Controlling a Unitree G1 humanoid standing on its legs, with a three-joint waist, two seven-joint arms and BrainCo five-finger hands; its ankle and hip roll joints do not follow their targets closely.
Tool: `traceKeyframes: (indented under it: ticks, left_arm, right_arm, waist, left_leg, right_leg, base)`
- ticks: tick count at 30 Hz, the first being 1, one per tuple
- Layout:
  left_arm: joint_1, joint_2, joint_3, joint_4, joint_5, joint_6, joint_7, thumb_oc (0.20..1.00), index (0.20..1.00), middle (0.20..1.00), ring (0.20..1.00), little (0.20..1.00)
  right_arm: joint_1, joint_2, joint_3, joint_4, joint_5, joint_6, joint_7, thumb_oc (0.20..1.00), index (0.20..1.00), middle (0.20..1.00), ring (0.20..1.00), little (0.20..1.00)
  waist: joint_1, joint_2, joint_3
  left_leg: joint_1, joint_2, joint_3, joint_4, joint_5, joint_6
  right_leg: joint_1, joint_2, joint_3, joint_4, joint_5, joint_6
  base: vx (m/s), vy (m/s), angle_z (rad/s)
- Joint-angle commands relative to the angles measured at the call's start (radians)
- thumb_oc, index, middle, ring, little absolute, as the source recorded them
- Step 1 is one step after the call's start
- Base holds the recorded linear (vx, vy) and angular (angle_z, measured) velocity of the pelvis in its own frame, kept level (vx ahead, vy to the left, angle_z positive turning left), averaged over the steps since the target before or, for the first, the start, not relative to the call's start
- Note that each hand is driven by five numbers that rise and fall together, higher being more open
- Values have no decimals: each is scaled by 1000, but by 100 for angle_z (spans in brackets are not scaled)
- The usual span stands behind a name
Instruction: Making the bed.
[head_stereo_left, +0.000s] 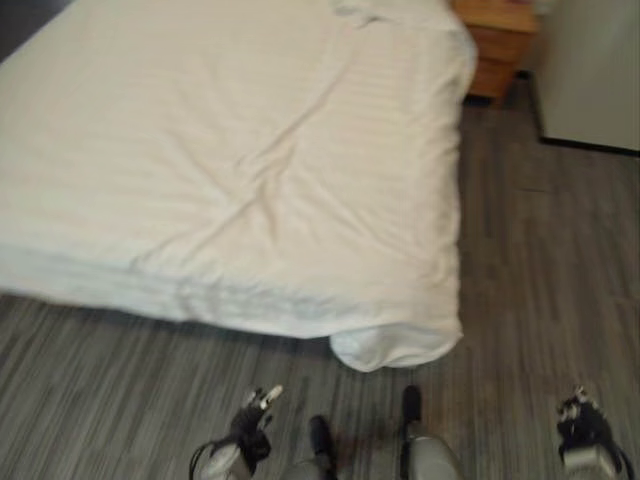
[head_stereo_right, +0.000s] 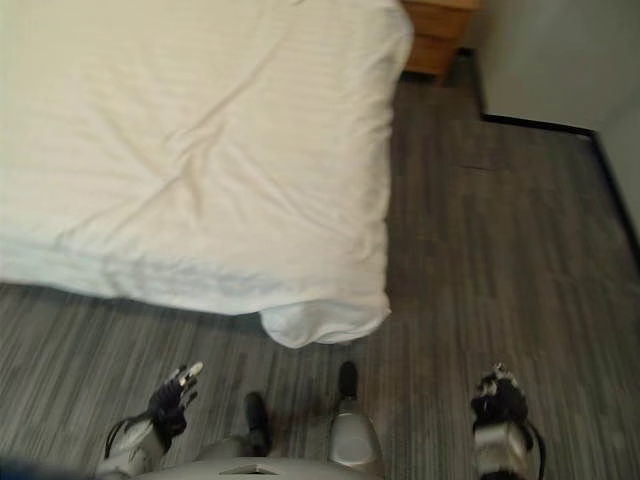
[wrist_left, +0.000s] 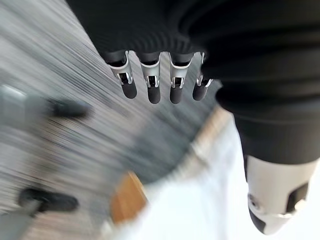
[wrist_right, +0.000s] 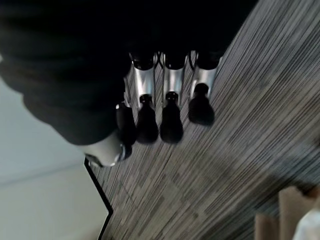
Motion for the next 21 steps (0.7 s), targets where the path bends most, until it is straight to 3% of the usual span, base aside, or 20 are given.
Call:
traceKeyframes:
  ticks: [1, 5, 11, 12, 13, 15, 16, 17, 18, 20, 21]
  left_arm:
    - [-8, 29, -21, -58, 39, -26, 29, 1000, 1000, 1000, 1000, 1000]
    - [11, 83, 48, -192, 16, -37, 52, 1000, 1000, 1000, 1000, 1000]
    - [18, 197, 171, -397, 39, -82, 101, 1000, 1000, 1000, 1000, 1000]
    - [20, 196, 172, -399, 40, -81, 101, 1000, 1000, 1000, 1000, 1000]
    - [17, 346, 218, -353, 291, -102, 208, 1000, 1000, 1000, 1000, 1000]
    - [-27, 359, 206, -396, 274, -100, 209, 1000, 1000, 1000, 1000, 1000]
    - [-76, 390, 197, -492, 319, -115, 207, 1000, 1000, 1000, 1000, 1000]
    - [-74, 387, 198, -495, 320, -114, 208, 1000, 1000, 1000, 1000, 1000]
    - [143, 171, 197, -979, 146, -163, 132, 1000, 1000, 1000, 1000, 1000]
    - [259, 90, 163, -1026, 178, -138, 90, 1000, 1000, 1000, 1000, 1000]
    - [250, 89, 149, -1032, 219, -131, 120, 1000, 1000, 1000, 1000, 1000]
  right_arm:
    - [-85, -7, 18, -51, -134, -19, 13, 1000, 1000, 1000, 1000, 1000]
    - [-57, -15, 88, -189, -277, -7, 14, 1000, 1000, 1000, 1000, 1000]
    - [-37, -98, 176, -468, -609, 3, 2, 1000, 1000, 1000, 1000, 1000]
    - [-35, -96, 177, -473, -614, 6, -1, 1000, 1000, 1000, 1000, 1000]
    - [-36, -145, 187, -545, -725, -4, -17, 1000, 1000, 1000, 1000, 1000]
    - [-6, -180, 200, -634, -759, 6, 1, 1000, 1000, 1000, 1000, 1000]
    - [8, -252, 211, -715, -894, 3, -4, 1000, 1000, 1000, 1000, 1000]
    - [10, -253, 210, -718, -897, 5, -5, 1000, 1000, 1000, 1000, 1000]
    - [34, -196, 200, -702, -871, 45, -26, 1000, 1000, 1000, 1000, 1000]
    - [19, -130, 194, -683, -800, 52, -15, 1000, 1000, 1000, 1000, 1000]
    - [2, -154, 198, -747, -840, 57, -21, 1000, 1000, 1000, 1000, 1000]
  waist:
    - [57, 62, 33]
    - [95, 53, -20]
    - [158, 64, -90]
    - [159, 64, -89]
    - [159, 72, -104]
    - [148, 85, -113]
    - [123, 120, -119]
    - [124, 123, -118]
    - [145, 128, -97]
    - [164, 106, -75]
    - [187, 92, -47]
  left_leg:
    - [15, 77, -5, -6, -62, -15]
    - [26, 99, 84, -6, -39, -8]
    - [19, 144, 220, -3, 14, -32]
    - [20, 146, 223, -3, 16, -34]
    - [30, 172, 254, 0, 48, -57]
    - [34, 198, 275, 2, 69, -75]
    - [35, 250, 305, 4, 123, -114]
    - [36, 254, 305, 4, 126, -117]
    - [23, 281, 275, 10, 160, -131]
    - [7, 301, 230, 64, 154, -130]
    - [-21, 298, 109, 141, 143, -131]
  right_leg:
    - [89, -57, -174, 222, -337, -7]
    - [164, -86, -249, 316, -366, -16]
    - [315, -148, -349, 197, -275, 16]
    - [317, -146, -348, 192, -272, 16]
    - [331, -118, -315, 133, -292, 9]
    - [340, -100, -318, 103, -316, 6]
    - [352, -51, -308, 38, -363, -8]
    - [354, -46, -307, 34, -363, -11]
    - [355, -14, -286, 15, -404, -35]
    - [355, 13, -254, 15, -438, -57]
    - [361, 31, -220, 15, -452, -70]
  base:
    - [-61, 28, -121]
    - [-97, -36, -100]
    - [-148, -174, -80]
    - [-120, -298, -78]
    - [-110, -327, -80]
    - [-128, -384, -75]
    - [-103, -318, -70]
    - [-262, -550, -92]
    - [-197, -398, -64]
    - [-147, -458, -52]
    - [-102, -481, -92]
